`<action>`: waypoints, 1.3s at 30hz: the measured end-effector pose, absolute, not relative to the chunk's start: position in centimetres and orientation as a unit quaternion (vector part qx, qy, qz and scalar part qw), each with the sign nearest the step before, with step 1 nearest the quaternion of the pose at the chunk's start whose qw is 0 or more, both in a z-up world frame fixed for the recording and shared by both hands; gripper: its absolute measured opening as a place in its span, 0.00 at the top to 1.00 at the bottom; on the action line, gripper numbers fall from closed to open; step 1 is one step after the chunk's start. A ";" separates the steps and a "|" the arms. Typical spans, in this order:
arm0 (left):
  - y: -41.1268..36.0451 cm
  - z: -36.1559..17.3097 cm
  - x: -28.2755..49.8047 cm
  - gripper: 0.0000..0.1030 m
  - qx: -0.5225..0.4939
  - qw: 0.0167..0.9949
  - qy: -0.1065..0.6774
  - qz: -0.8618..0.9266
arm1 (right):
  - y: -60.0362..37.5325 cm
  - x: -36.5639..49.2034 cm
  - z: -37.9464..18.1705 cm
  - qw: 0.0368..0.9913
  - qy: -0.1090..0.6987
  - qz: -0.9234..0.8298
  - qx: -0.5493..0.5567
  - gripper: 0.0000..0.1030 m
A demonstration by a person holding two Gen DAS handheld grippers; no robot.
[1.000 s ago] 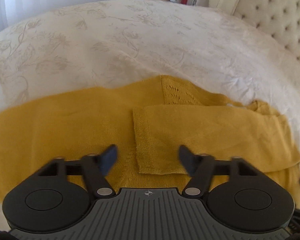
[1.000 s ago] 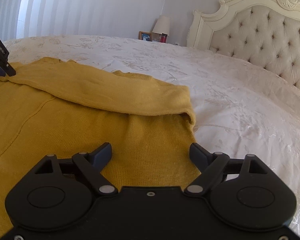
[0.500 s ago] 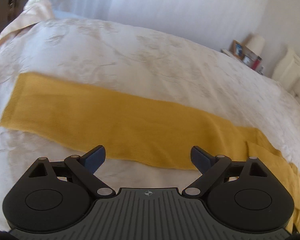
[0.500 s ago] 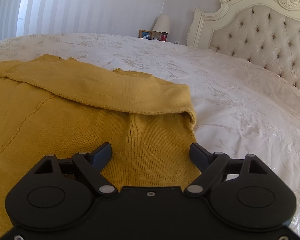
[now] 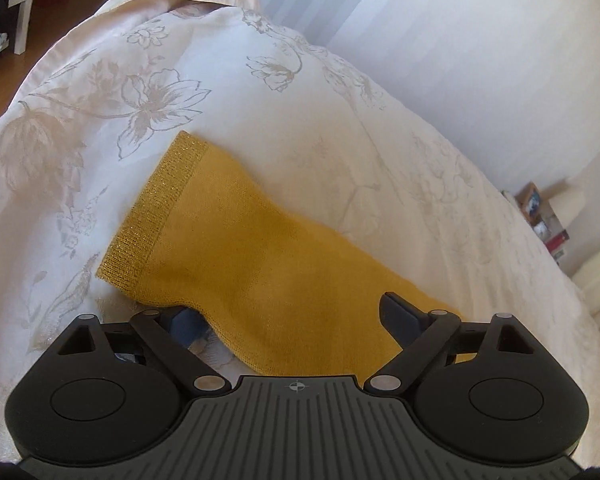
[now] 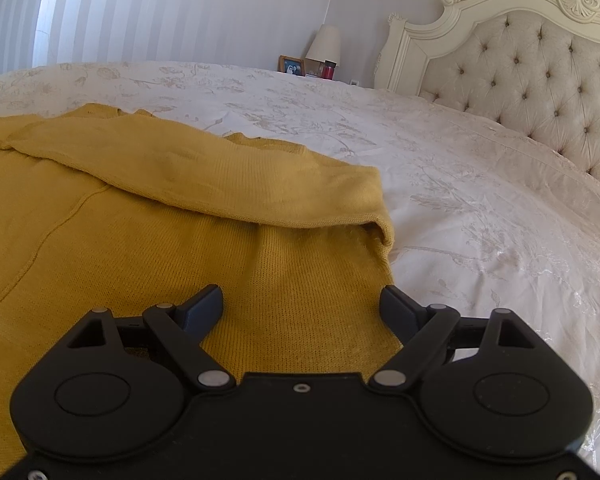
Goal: Fold small clothes
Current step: 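Grasp the other sleeve cuff with the left gripper and lift it, then lay the held sleeve across the sweater body and open the left gripper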
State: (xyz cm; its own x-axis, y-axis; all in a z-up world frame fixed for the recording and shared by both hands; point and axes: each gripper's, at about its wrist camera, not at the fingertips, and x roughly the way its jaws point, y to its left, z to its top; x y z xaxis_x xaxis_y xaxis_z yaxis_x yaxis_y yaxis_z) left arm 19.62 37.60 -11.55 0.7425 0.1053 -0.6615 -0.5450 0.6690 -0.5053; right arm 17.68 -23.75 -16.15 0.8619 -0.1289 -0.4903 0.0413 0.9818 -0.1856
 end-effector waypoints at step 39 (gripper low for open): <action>4.4 -6.2 20.1 0.55 -0.134 0.902 0.330 -0.244 | -27.4 18.4 -11.8 0.943 0.329 0.007 0.050 0.02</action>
